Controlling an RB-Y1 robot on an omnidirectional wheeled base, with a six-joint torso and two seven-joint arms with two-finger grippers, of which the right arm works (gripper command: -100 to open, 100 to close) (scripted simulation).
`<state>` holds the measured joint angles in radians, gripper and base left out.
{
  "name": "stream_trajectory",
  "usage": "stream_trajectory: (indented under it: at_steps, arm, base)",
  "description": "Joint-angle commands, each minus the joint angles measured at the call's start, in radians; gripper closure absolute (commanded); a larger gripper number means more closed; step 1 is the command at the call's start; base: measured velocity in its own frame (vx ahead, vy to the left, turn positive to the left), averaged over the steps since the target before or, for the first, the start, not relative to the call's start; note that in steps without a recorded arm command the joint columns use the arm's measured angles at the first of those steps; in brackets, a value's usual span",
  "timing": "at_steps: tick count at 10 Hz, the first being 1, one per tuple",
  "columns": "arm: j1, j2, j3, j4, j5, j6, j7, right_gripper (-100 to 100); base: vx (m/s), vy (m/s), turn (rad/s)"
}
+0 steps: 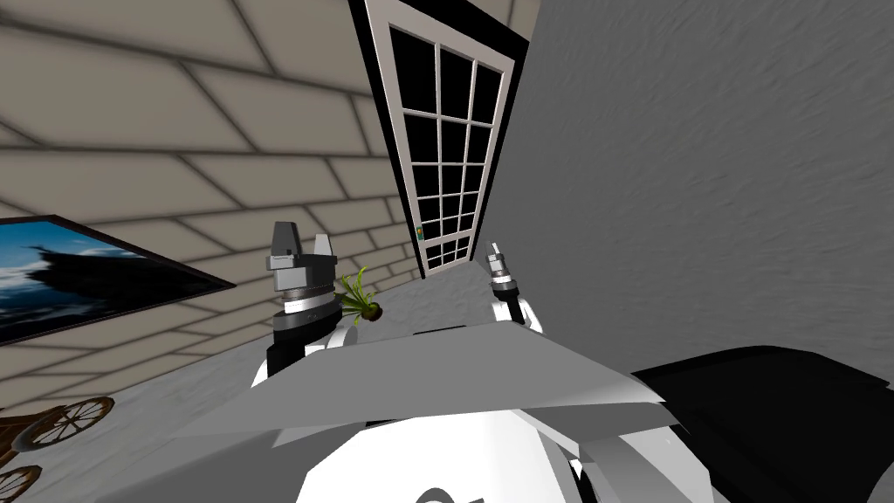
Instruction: Pull the door open
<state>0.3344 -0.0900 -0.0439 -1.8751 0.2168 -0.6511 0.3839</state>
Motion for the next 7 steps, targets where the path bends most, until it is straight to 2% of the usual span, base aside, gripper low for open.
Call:
stream_trajectory:
  at_steps: [1,7]
  arm:
    - [-0.012,-0.003,-0.001,0.040,0.008,-0.010,0.028,-100]
    - [-0.059,-0.012,0.000,0.193,0.042,-0.046,0.131,-100]
  base:
    - [0.109,0.053,0.006]
    - [0.098,0.065,0.002]
